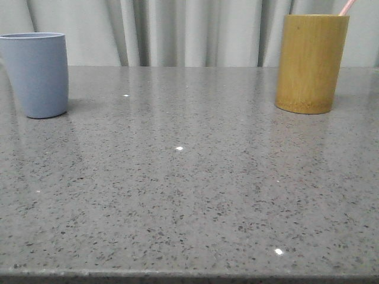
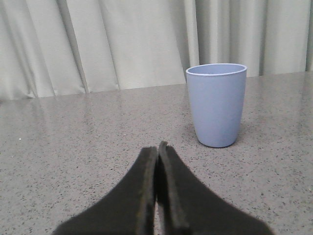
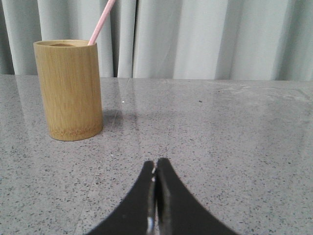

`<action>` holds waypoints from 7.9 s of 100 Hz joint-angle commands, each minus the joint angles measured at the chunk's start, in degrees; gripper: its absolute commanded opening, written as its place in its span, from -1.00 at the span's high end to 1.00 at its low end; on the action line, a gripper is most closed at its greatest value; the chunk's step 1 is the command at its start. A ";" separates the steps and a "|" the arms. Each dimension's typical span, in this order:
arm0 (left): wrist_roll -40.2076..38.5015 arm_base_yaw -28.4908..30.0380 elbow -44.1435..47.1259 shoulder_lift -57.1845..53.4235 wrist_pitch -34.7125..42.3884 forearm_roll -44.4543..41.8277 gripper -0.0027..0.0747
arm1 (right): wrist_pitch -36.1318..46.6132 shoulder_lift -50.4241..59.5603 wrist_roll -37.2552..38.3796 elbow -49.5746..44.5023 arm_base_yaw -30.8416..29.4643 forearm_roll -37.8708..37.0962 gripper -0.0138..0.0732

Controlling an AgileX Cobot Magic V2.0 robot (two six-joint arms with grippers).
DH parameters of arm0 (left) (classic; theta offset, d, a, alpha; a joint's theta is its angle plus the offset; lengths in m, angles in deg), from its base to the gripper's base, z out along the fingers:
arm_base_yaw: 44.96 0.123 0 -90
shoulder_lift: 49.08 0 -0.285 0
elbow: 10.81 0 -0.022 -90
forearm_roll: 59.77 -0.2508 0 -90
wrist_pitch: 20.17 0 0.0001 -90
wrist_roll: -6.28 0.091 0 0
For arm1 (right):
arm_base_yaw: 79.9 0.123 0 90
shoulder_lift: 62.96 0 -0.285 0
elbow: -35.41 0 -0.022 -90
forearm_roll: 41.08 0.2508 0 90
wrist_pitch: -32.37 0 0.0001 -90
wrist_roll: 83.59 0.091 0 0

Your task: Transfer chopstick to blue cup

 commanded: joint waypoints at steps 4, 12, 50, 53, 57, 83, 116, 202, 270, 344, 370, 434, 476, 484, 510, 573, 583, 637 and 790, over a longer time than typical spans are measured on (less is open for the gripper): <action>-0.46 -0.54 0.38 -1.91 4.82 0.20 0.98 | 5.06 1.13 -0.43 0.00 -0.15 -0.47 0.84; -0.46 -0.54 0.38 -1.91 4.82 0.20 0.98 | 5.06 1.13 -0.43 0.00 -0.15 -0.47 0.84; -0.46 -0.54 0.38 -1.91 4.82 0.20 0.98 | 5.06 1.13 -0.43 0.00 -0.15 -0.47 0.84; -0.46 -0.54 0.38 -1.91 4.82 0.20 0.98 | 5.06 1.13 -0.43 0.00 -0.15 -0.47 0.84; -0.46 -0.54 0.38 -1.91 4.82 0.20 0.98 | 5.06 1.13 -0.43 0.00 -0.15 -0.47 0.84; -0.46 -0.54 -0.90 -1.91 4.53 3.67 0.98 | 10.07 1.13 -0.34 0.18 -0.15 -0.47 0.84; -0.46 -0.54 -14.19 2.92 -7.03 8.28 0.98 | -9.11 -2.04 -0.02 15.68 -0.15 0.58 0.84; -0.46 -0.54 -48.80 34.87 -43.26 12.14 0.98 | -44.28 -28.78 -0.45 48.48 -0.15 2.34 0.84; -0.46 -0.54 -48.80 34.87 -43.22 13.69 -0.67 | -43.99 -28.79 -0.45 48.48 -0.15 2.34 -0.58; 0.98 -0.54 -74.93 71.17 -43.85 14.38 -0.67 | -43.74 -28.79 -0.45 48.48 -0.15 2.34 -0.58; 1.37 -0.54 -81.27 82.66 -44.01 14.38 -0.67 | -43.74 -28.79 -0.45 48.48 -0.15 2.34 -0.58; 1.47 -0.54 -81.97 90.37 -43.66 14.16 0.31 | -43.33 -28.79 -0.45 48.48 -0.15 2.34 -0.58; 3.45 -5.09 -86.98 90.37 -48.35 16.14 0.98 | -42.85 -28.79 -0.45 48.48 -0.15 2.34 -0.58; 3.45 -8.71 -89.17 90.37 -48.64 15.74 0.98 | -42.79 -28.79 -0.45 48.48 -0.15 2.34 -0.58; 3.35 -17.54 -96.15 93.40 -46.92 14.79 0.98 | -42.79 -28.79 -0.45 48.48 -0.15 2.34 -0.58; 3.16 -22.01 -101.66 104.04 -49.20 14.13 0.98 | -42.91 -28.79 -0.45 48.48 -0.15 2.34 -0.58; 3.16 -22.15 -101.66 104.04 -49.08 14.13 0.98 | -42.85 -28.79 -0.45 48.48 -0.15 2.34 -0.58; 3.16 -22.50 -101.80 104.04 -49.21 14.96 -0.19 | -42.02 -28.79 -0.45 48.48 -0.15 2.34 -0.58; 2.77 -0.81 -60.16 47.78 -48.94 8.50 -0.43 | -42.07 -28.79 -0.45 48.48 -0.15 2.34 -0.58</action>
